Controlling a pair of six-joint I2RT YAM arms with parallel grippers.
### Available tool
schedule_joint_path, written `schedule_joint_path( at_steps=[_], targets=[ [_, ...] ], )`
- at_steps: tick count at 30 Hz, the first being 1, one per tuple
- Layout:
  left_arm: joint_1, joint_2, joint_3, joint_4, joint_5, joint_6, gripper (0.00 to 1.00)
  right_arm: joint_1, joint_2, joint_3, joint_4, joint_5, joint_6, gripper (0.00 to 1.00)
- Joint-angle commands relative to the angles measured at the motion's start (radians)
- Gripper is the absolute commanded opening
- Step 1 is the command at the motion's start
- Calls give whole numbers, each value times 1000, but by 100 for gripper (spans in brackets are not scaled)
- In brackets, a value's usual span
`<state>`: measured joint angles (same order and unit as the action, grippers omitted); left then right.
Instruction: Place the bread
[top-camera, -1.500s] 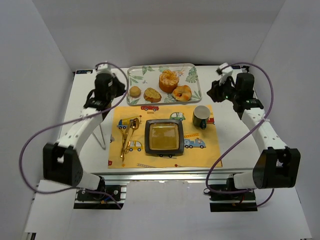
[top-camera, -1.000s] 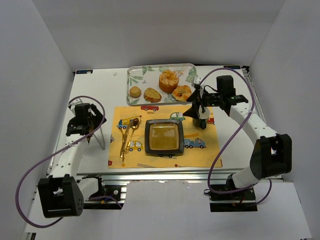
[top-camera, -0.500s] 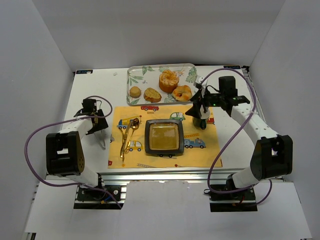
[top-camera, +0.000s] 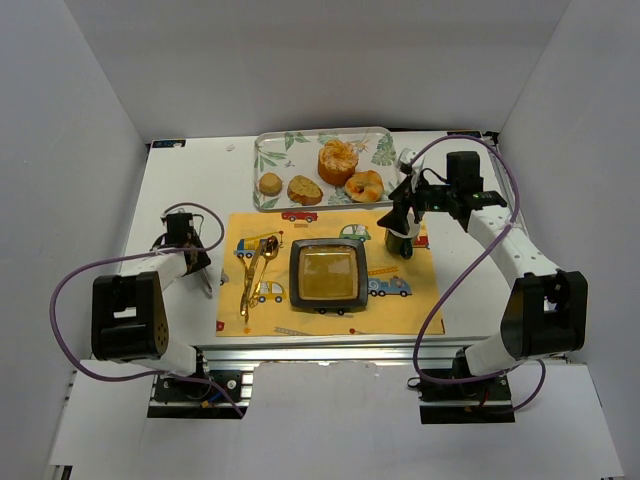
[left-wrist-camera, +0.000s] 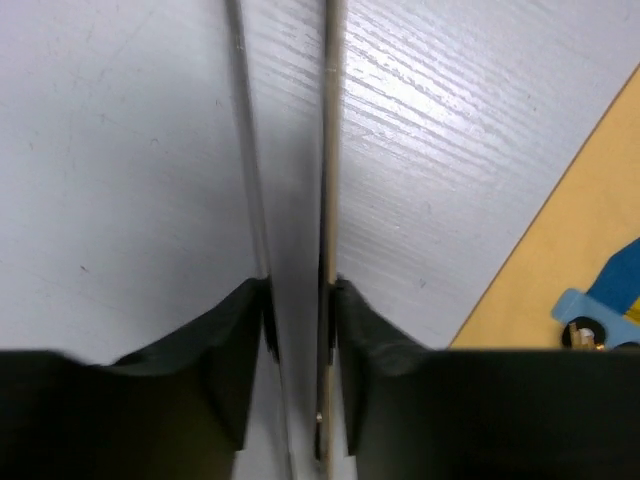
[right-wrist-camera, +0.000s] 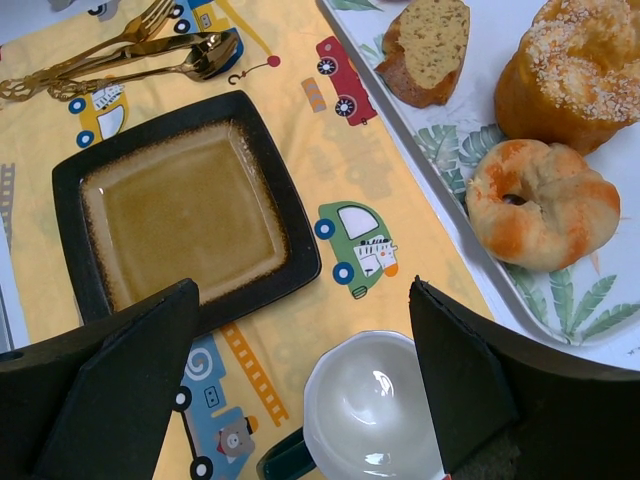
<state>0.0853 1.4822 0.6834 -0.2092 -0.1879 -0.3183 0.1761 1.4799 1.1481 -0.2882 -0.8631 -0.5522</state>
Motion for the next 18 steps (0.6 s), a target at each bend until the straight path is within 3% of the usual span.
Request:
schedule_joint_path(
  at_steps=[1,3,7,9,16,18],
  targets=[
    [-1,-22,-29,-22,59,-39,37,-6,-23,16,14,-19,6,89],
    [-1,-55,-4,-33,65,-45,22,-10,-27,15,12,-19,5,89],
    [-2,-149,112,-91,140,-65,8,-17,-36,12,6,-17,5,89],
    [-9,-180,220,-128,206,-119,10,-21,-44,7,4,-17,5,89],
    [-64,-186,318,-139,401,-298,37,-27,-46,-4,9,-28,8,90],
    [-88,-157,363,-165,419,-303,41,-29,-44,-5,9,-31,8,89]
  ],
)
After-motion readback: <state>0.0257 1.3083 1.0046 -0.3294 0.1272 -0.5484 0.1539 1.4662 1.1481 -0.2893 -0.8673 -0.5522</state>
